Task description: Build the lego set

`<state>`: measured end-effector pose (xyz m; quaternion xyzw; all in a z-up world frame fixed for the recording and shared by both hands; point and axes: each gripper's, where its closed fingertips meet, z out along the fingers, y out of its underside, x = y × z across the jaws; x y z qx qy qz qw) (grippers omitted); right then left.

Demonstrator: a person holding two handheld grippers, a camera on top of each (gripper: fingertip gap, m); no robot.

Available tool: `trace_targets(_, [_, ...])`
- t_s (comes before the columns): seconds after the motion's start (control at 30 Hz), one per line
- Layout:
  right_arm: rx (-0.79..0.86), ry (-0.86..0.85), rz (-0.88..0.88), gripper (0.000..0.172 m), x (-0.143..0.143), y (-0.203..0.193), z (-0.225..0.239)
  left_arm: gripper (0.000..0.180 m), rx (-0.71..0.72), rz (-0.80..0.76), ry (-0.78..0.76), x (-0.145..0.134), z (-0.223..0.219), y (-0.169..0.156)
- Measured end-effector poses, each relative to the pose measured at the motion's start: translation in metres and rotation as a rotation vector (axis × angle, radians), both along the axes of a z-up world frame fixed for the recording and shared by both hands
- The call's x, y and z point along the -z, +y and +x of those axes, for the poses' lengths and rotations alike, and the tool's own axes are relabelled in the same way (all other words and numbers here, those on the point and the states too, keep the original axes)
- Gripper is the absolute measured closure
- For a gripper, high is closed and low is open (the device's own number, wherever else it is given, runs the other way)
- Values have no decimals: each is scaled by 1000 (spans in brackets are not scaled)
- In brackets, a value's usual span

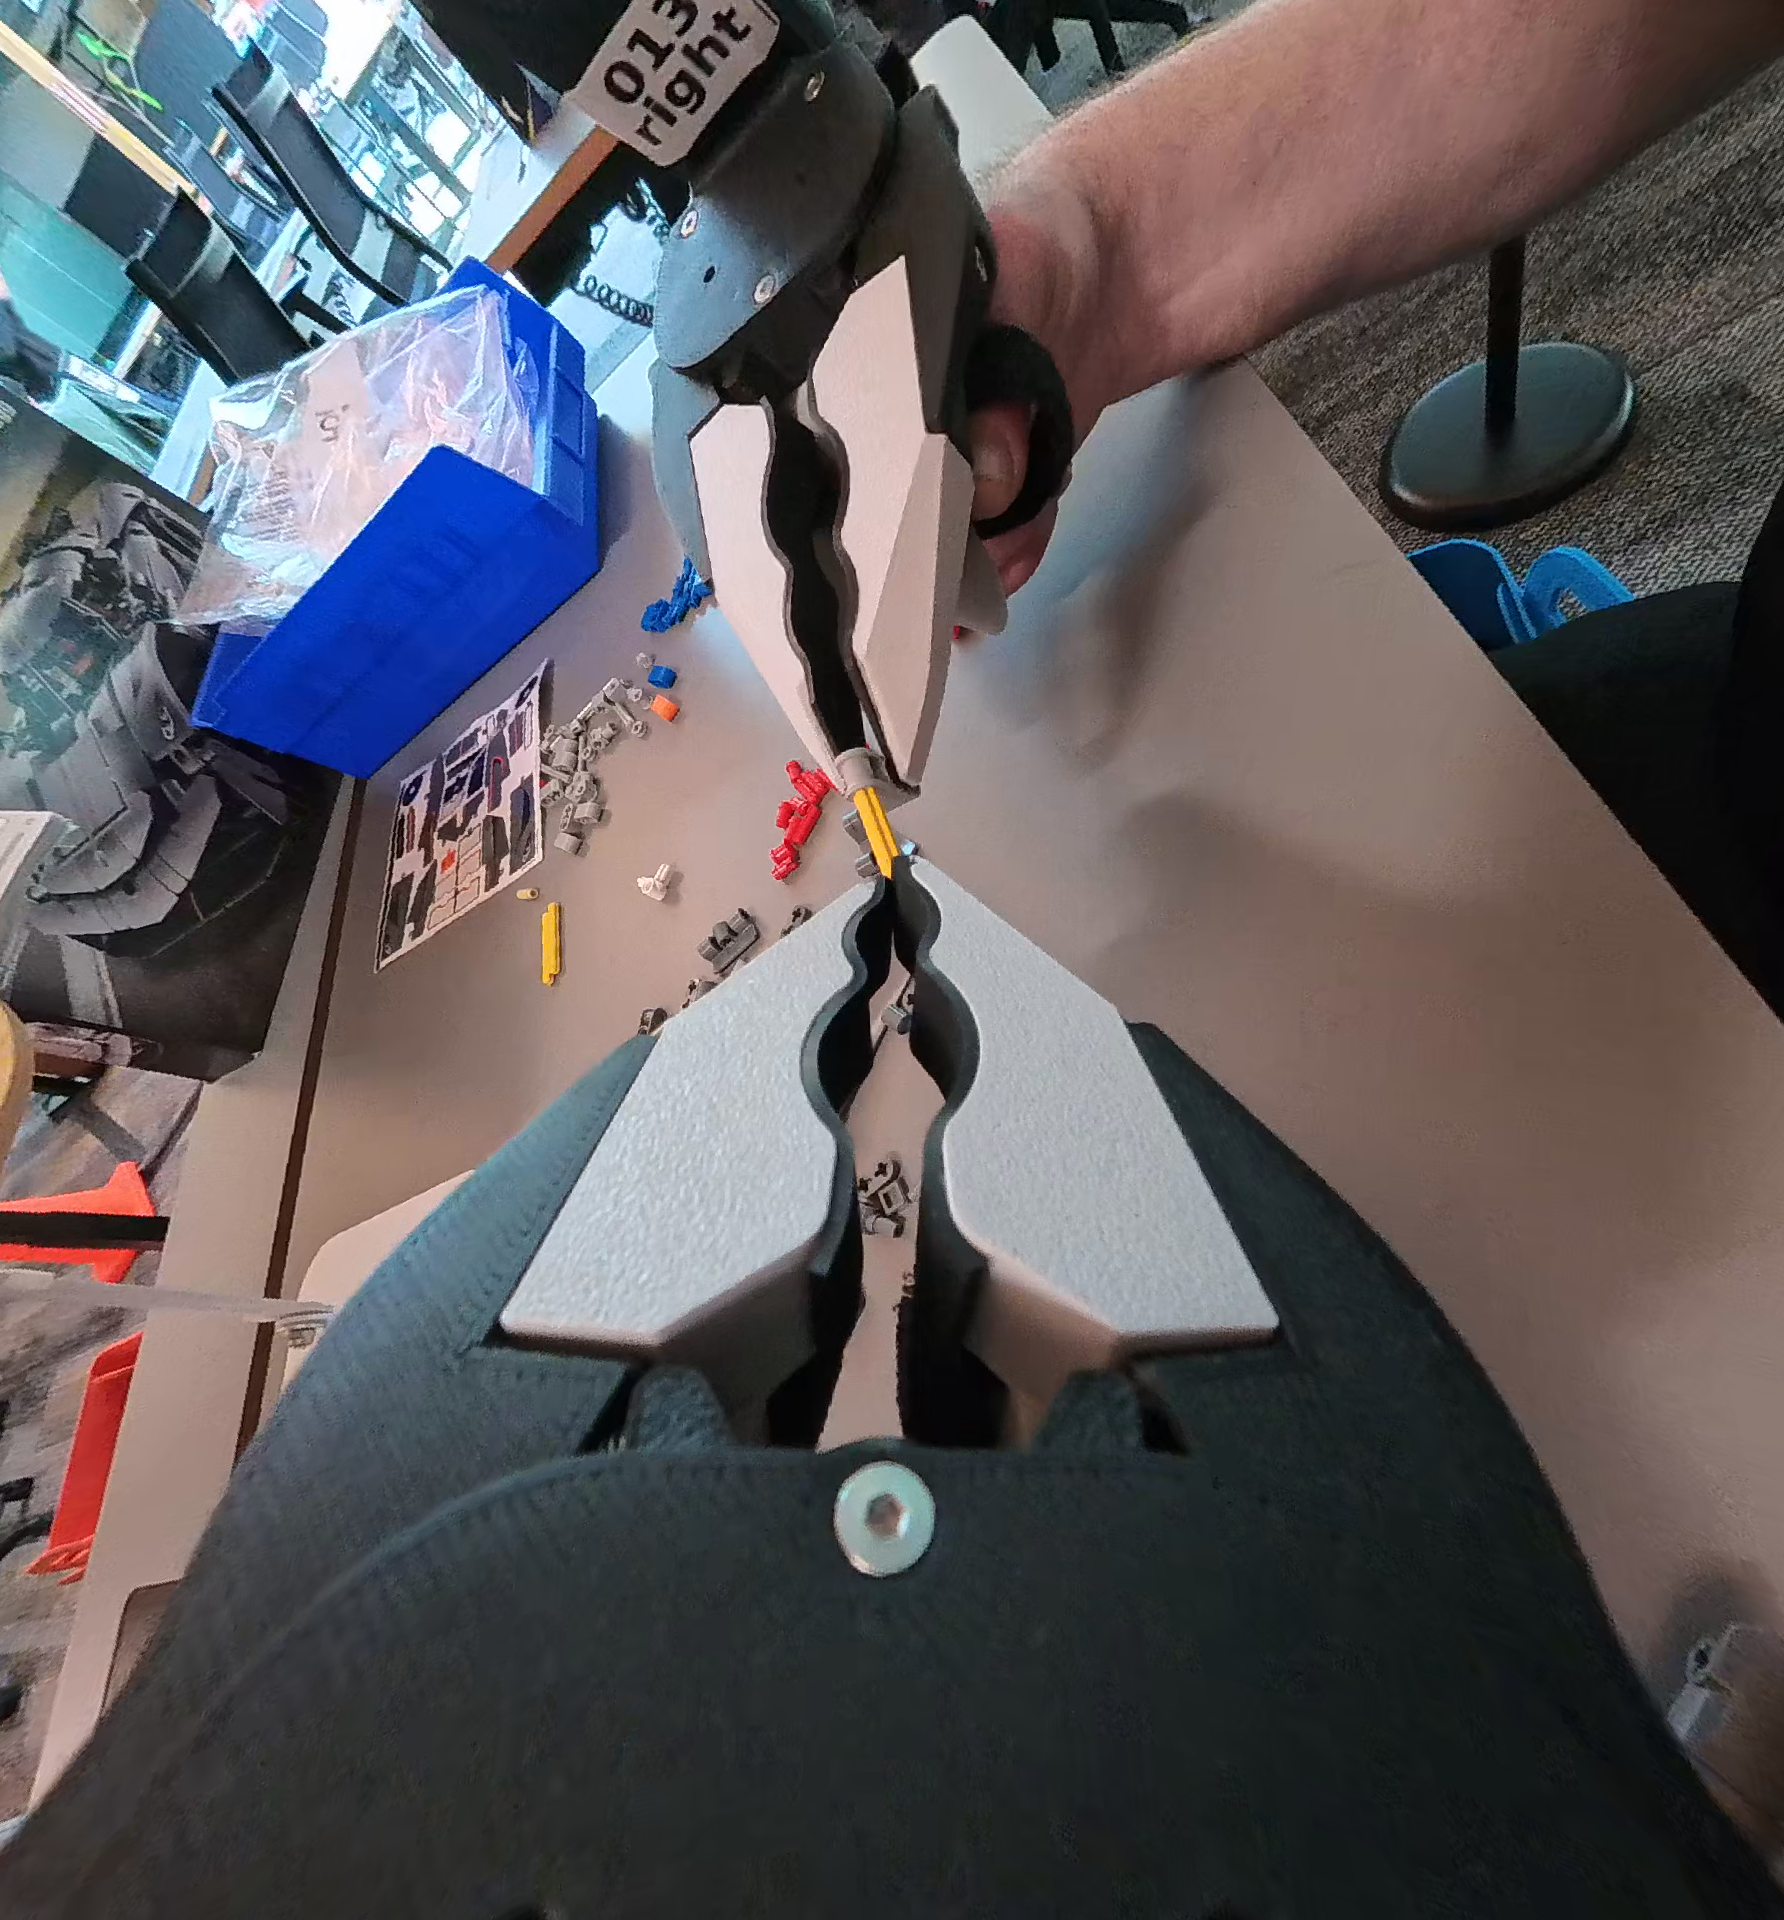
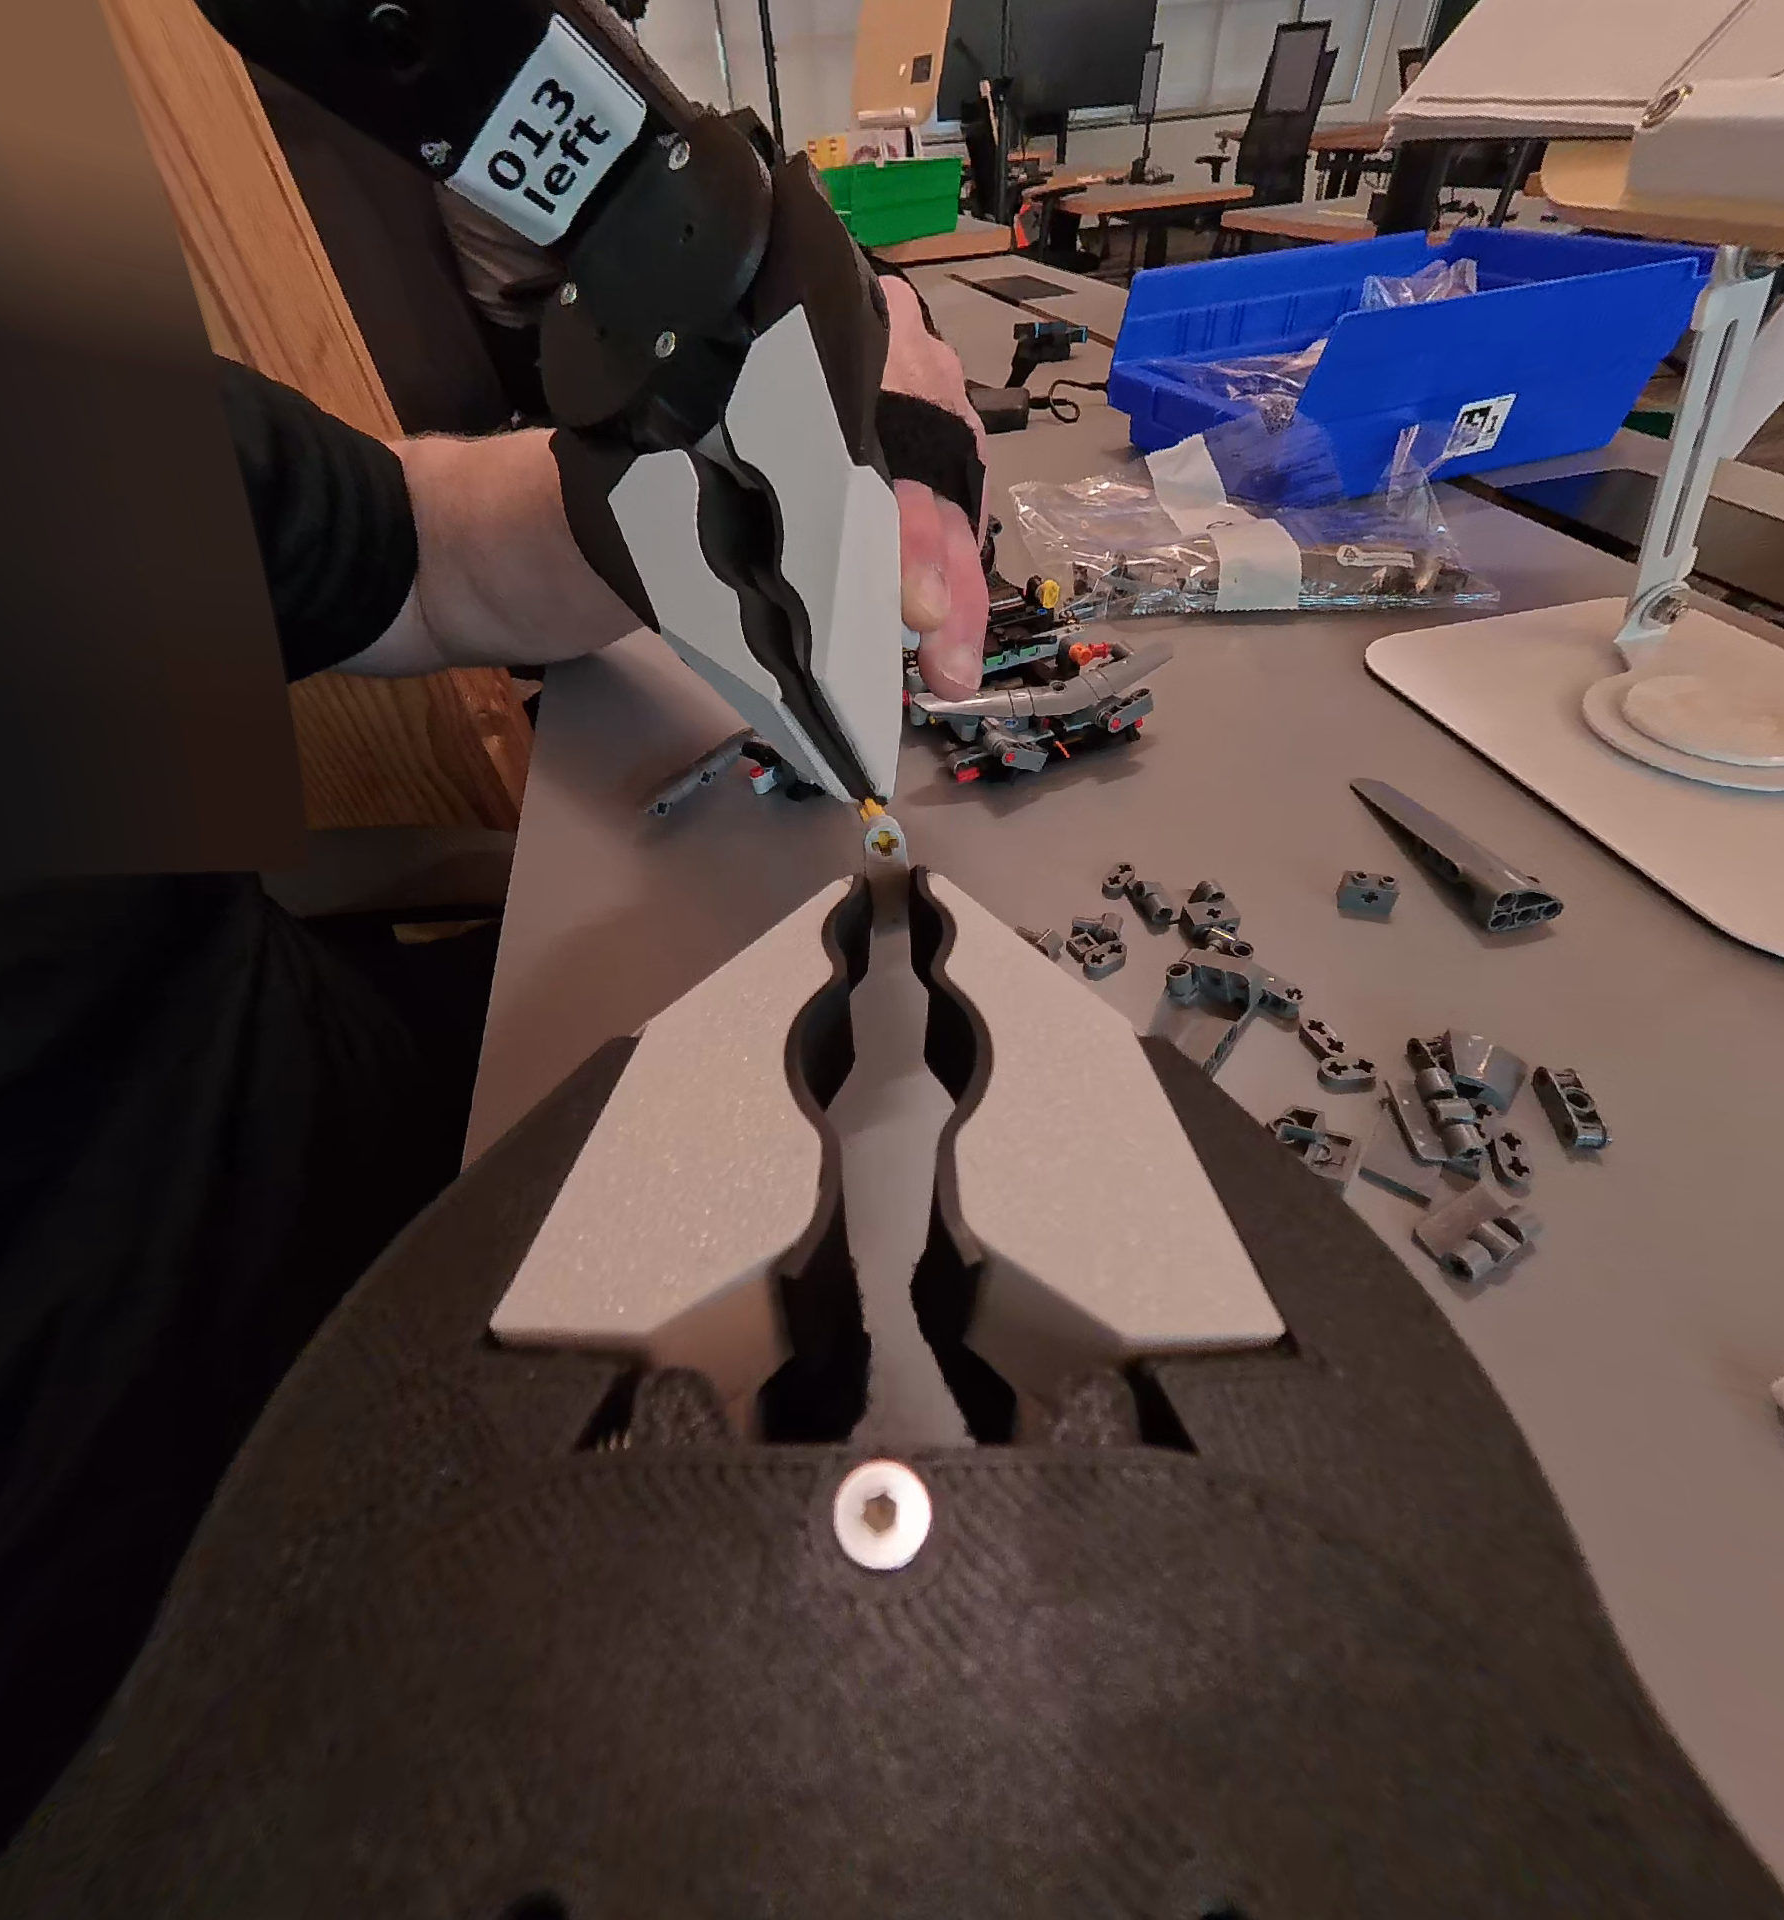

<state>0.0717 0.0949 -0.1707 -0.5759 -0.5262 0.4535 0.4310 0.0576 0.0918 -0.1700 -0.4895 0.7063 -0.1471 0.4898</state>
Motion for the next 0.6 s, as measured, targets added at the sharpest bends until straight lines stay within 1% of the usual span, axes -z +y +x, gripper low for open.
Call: trace_targets(0.6, [22, -40, 3, 167, 6, 5, 3, 180, -24, 4, 20, 17, 5, 5])
